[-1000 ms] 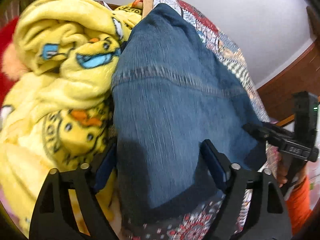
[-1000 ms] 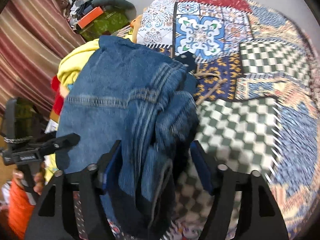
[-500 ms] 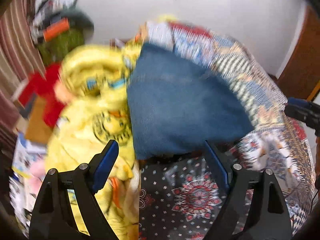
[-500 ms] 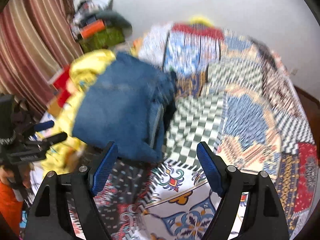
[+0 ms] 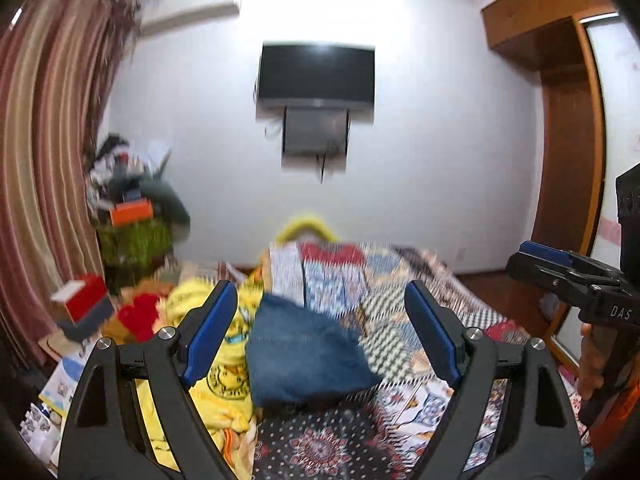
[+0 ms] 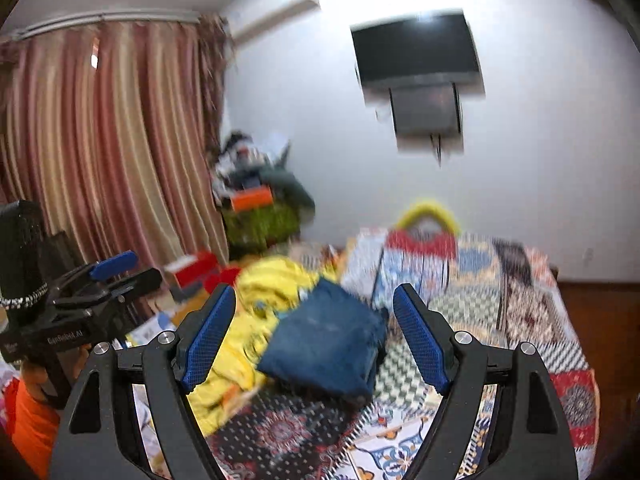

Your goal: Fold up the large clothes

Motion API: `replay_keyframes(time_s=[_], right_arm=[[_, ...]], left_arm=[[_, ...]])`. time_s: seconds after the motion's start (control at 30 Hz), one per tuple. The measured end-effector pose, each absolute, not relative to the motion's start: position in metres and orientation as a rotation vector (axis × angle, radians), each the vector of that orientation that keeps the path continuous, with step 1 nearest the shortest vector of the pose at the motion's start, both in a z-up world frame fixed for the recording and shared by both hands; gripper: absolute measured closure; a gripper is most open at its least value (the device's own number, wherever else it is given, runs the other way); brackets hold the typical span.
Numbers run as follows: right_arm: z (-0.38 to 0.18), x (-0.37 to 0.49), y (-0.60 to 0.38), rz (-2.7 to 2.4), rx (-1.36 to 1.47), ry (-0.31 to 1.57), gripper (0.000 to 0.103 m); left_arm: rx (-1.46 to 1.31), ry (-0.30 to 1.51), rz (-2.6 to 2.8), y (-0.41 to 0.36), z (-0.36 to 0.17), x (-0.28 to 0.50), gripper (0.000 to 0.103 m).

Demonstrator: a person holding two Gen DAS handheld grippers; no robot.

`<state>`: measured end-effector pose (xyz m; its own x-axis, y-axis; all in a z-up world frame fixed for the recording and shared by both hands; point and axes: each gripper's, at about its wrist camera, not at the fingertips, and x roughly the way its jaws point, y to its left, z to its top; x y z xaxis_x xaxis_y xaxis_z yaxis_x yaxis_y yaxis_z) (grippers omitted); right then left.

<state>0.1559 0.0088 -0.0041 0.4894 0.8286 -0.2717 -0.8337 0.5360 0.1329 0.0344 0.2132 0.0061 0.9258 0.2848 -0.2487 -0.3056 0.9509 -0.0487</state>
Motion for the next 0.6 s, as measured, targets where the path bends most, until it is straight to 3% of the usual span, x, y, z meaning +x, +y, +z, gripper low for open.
replay_keyframes(time_s=[0.23,0.37,0.6], right_arm=[[0.000,0.114,-0.012,0.969,0.049,0.213,0.025],[-0.003,0.110,-0.014,0.938,0.047,0.206,0.024],[-0.004,0.105,-0.015,0.884,0.049,0.197,0.000]], left_arm=[[-0.089,0.140,0.335,0.180,0.008,-0.003,0.017],[-0.103,0.136,0.350,0.175,0.001,-0.012,0.003],[-0.080,0.155,0.373,0.165,-0.008,-0.015,0.001]])
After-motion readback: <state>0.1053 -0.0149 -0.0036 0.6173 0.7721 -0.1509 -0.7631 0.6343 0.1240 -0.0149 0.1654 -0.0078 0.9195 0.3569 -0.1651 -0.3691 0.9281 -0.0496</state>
